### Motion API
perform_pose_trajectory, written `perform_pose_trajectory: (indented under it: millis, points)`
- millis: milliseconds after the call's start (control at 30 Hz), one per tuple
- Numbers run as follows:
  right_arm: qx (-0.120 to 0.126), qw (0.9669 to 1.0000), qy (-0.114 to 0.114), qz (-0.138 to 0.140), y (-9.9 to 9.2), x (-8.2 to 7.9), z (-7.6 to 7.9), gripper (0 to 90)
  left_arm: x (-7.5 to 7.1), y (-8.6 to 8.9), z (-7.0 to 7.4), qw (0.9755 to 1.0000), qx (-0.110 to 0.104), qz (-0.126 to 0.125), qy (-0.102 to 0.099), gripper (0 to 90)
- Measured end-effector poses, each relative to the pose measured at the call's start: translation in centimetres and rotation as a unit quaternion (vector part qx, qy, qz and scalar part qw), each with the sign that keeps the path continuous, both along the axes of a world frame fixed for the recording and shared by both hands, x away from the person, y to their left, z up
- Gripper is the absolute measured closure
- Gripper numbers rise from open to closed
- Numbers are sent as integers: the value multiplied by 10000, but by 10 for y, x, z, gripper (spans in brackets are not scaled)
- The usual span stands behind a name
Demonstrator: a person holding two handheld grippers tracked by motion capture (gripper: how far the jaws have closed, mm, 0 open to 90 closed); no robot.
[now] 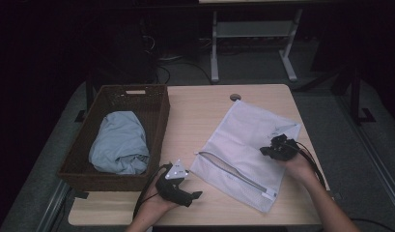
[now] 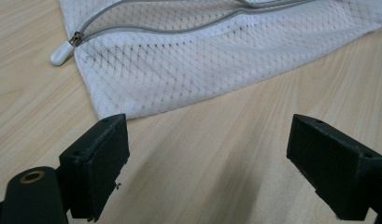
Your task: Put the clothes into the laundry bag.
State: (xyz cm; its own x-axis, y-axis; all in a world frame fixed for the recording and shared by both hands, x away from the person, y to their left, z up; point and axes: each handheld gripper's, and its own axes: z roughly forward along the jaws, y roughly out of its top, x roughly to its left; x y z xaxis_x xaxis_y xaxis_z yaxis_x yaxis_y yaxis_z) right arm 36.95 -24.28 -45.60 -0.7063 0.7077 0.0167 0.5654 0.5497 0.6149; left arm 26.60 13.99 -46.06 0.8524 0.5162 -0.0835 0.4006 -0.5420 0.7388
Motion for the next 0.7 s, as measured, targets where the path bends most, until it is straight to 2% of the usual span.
perform_pose_trajectory:
  millis: [100, 133, 267, 533, 700]
  points:
    - [-37, 10000, -12, 0, 3, 3, -2, 887, 1, 0, 0, 10000, -6, 9, 7, 125]
    - [-189, 9998, -21, 3, 7, 7, -5, 890, 1, 0, 0, 10000, -8, 12, 5, 125]
    - [-229, 9997, -111, -51, 8, 9, -6, 892, 0, 1, 0, 10000, -10, 12, 6, 125]
    - [-251, 9984, -260, -441, -2, 19, -8, 893, 0, 0, -1, 10000, -8, 8, 22, 125]
    - [-299, 9965, -299, -716, -16, 22, -8, 893, 1, 0, -1, 10000, 11, -12, 31, 125]
